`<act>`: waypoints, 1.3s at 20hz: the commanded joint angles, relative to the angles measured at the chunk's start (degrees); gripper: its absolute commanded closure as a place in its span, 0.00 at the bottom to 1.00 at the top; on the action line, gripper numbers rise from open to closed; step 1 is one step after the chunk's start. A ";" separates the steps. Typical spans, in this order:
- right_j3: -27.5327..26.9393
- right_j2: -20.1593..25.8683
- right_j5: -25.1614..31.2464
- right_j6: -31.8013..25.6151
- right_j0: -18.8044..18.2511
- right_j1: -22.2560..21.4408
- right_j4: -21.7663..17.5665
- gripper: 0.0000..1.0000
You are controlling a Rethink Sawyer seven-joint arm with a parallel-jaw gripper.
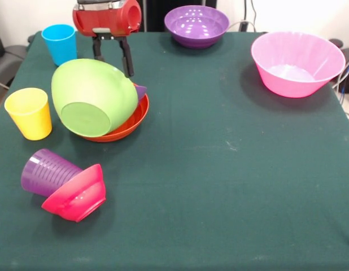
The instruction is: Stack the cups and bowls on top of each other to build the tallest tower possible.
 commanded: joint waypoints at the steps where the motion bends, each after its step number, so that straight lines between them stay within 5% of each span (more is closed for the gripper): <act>1: -4.52 4.26 8.78 -7.38 -0.28 0.10 -2.67 0.00; 26: -17.10 5.36 13.81 -9.00 1.03 6.46 -4.32 0.00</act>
